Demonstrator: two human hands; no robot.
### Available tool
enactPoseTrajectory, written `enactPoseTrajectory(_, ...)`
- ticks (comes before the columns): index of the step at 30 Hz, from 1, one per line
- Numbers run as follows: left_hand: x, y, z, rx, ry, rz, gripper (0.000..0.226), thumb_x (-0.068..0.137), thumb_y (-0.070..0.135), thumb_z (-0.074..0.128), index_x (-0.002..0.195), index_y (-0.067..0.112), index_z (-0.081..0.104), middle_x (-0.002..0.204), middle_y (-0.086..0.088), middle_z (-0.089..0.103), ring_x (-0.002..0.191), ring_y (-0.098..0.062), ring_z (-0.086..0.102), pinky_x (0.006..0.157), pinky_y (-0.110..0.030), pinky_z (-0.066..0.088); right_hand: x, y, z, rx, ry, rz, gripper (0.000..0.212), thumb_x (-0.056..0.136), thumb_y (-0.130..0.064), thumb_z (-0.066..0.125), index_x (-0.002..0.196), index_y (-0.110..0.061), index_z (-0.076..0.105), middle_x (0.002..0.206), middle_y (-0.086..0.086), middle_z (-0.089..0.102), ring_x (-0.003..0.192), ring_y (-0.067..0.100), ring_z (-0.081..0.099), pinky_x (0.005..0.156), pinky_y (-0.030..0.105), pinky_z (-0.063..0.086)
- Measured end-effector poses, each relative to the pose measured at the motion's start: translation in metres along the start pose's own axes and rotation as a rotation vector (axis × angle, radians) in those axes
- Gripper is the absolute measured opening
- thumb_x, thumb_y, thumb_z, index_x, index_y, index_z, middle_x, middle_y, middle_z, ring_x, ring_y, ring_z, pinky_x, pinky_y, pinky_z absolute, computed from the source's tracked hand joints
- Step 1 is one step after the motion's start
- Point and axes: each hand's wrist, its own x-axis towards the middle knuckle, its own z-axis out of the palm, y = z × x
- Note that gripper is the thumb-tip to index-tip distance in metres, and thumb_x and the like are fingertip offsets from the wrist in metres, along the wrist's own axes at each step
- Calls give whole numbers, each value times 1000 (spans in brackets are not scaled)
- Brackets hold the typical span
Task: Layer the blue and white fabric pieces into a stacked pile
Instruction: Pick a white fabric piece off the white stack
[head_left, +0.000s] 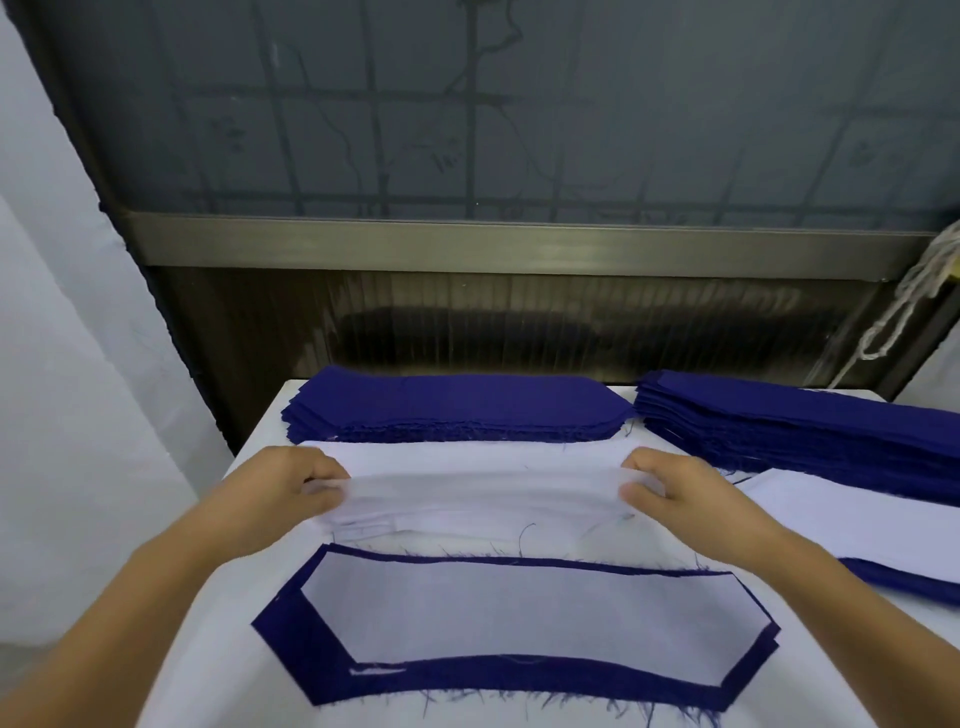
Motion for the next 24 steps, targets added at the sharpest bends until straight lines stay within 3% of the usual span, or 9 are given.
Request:
enactPoseTrajectory(3,-16,10,-12,-161,-309,51,17,88,28,68,84,44,68,90,23,67,87,0,62,72,-11,48,-31,6,-21,156,-243,68,4,91,-42,60,90,-39,63,94,-10,66,86,14,64,76,28,54)
enactPoseTrajectory(6,-18,23,-5,-217,-470,86,14,90,28,66,90,41,70,96,24,68,93,-1,63,82,-14,49,-44,12,-23,143,-372,114,7,91,-42,61,90,-36,64,92,-11,66,88,8,64,77,14,50)
enactPoseTrajectory(10,-9,31,16,-97,-157,30,7,90,31,65,92,38,65,94,22,63,91,-3,60,81,-11,44,-48,19,-15,112,-105,150,8,94,-32,58,86,-33,60,88,0,67,80,20,63,72,26,52)
enactPoseTrajectory(14,-26,34,28,-105,153,151,14,85,24,71,87,37,66,92,24,59,90,3,56,74,-4,42,-74,25,-4,1,253,-99,17,93,-23,59,81,-36,57,89,-16,61,84,6,59,72,19,45)
enactPoseTrajectory(18,-55,31,57,51,96,443,29,70,5,83,76,29,67,84,18,62,77,3,55,72,-14,44,-103,47,25,-290,277,-389,15,81,-8,70,86,-23,67,96,-15,63,90,4,56,80,18,41)
enactPoseTrajectory(20,-63,29,75,84,75,452,31,64,1,83,75,26,67,81,18,61,74,-3,55,68,-20,45,-110,56,39,-344,287,-451,8,79,-11,71,82,-19,71,93,-8,67,91,4,54,80,19,42)
enactPoseTrajectory(21,-65,27,81,79,74,433,31,65,1,81,76,26,67,81,19,60,73,-2,54,68,-20,45,-112,58,43,-351,300,-460,13,89,-20,61,82,-18,72,92,-7,67,90,3,53,79,18,42)
enactPoseTrajectory(22,-66,25,84,75,76,421,30,66,2,80,77,26,67,81,21,60,73,-1,53,68,-19,44,-113,56,45,-340,297,-450,34,98,-31,45,81,-19,72,92,-8,67,89,3,53,78,17,43)
enactPoseTrajectory(24,-67,23,84,80,74,422,29,67,3,79,78,27,67,81,21,60,72,-1,54,68,-18,43,-114,53,46,-322,293,-445,56,103,-40,25,81,-19,72,92,-8,67,87,4,54,77,17,44)
